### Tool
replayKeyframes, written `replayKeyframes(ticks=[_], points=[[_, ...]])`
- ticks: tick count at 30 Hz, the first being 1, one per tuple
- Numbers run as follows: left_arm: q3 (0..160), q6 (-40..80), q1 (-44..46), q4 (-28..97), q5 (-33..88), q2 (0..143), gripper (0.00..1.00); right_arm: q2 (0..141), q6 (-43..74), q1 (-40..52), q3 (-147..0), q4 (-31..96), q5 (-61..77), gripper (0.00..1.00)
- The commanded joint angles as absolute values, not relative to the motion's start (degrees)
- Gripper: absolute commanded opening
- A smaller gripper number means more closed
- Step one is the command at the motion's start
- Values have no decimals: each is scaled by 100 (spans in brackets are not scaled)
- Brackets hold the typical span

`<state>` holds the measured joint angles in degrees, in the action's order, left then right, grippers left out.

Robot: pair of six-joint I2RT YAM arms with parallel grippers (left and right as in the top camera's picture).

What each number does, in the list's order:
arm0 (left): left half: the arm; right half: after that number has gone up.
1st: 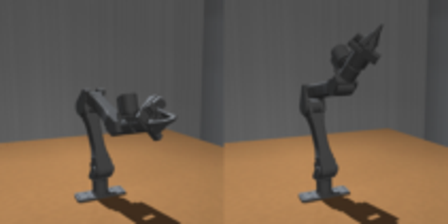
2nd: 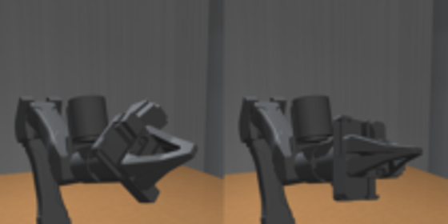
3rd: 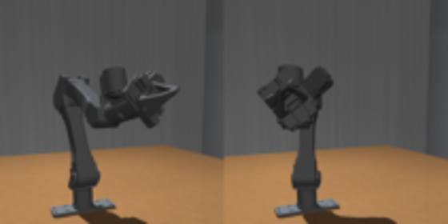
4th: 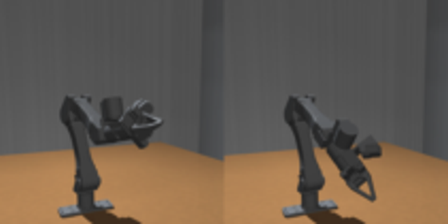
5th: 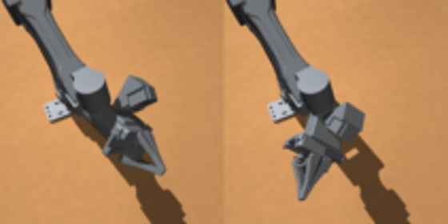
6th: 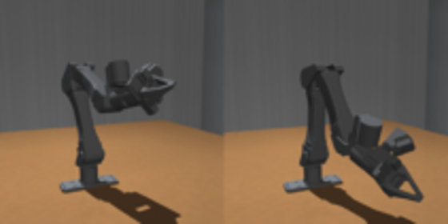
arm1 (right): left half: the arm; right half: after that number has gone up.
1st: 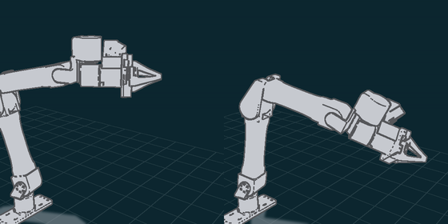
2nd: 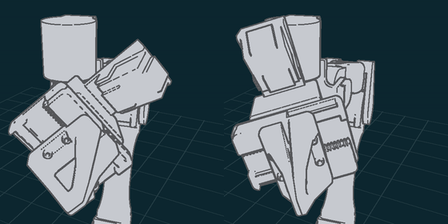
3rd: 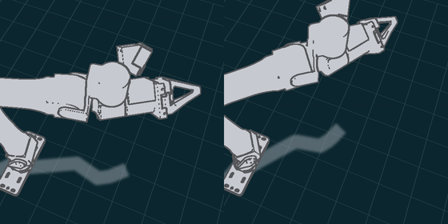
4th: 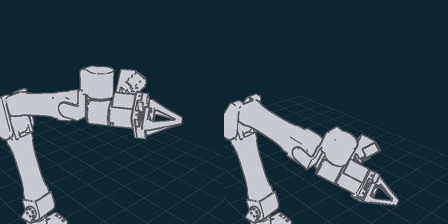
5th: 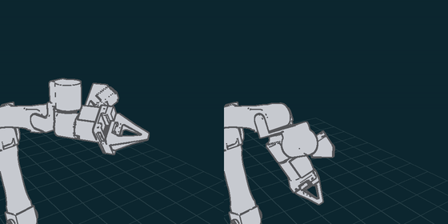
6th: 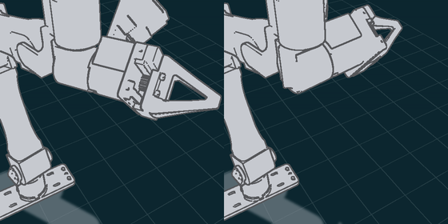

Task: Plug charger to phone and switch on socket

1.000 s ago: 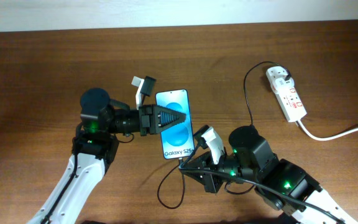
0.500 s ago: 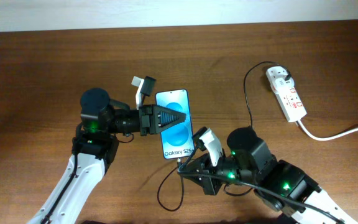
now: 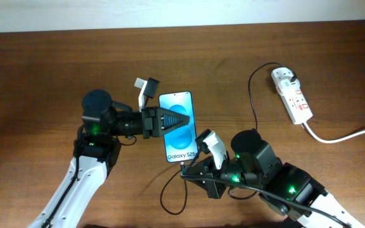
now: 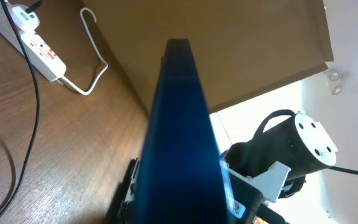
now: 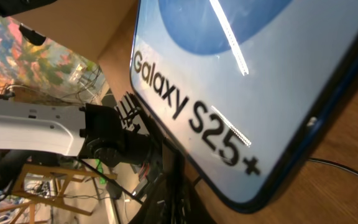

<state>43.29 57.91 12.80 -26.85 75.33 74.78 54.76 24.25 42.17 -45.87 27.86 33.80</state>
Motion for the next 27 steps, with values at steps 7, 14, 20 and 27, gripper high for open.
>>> replayKeyframes(ticks=[7, 14, 20, 27], points=[[4401, 5673, 1297, -2733, 7721, 7478, 0, 5470, 2451, 4274, -4794, 2766, 3146, 4], [4401, 5673, 1297, -2733, 7728, 7478, 0, 5470, 2451, 4274, -4794, 2762, 3076, 4], [4401, 5673, 1297, -2696, 7738, 7478, 0, 5468, 2451, 4274, -4797, 2764, 3083, 4], [4401, 5671, 1291, -2698, 7605, 7478, 0, 5470, 2563, 4278, -4797, 3028, 3146, 4]])
